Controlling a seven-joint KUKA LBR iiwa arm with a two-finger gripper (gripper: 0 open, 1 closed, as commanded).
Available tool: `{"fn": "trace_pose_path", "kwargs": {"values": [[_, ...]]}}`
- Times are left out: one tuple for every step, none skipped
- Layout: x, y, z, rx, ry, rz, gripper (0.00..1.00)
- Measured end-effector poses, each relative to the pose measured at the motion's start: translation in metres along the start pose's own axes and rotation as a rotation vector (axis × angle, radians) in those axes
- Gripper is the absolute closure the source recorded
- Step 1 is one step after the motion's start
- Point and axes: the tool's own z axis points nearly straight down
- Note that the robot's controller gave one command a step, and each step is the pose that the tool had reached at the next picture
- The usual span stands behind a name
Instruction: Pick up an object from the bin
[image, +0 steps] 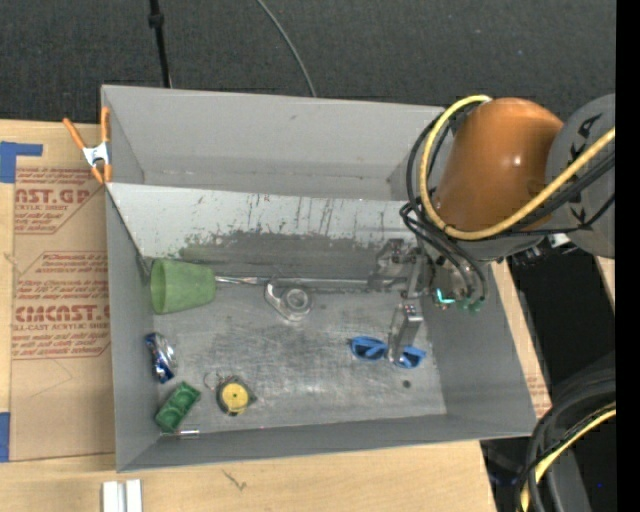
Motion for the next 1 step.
{"fn": "trace_pose_path", "kwargs": {"values": [[-0.0268,-0.037,0.1432,0.0,0.0,-0.092,0.0]]}}
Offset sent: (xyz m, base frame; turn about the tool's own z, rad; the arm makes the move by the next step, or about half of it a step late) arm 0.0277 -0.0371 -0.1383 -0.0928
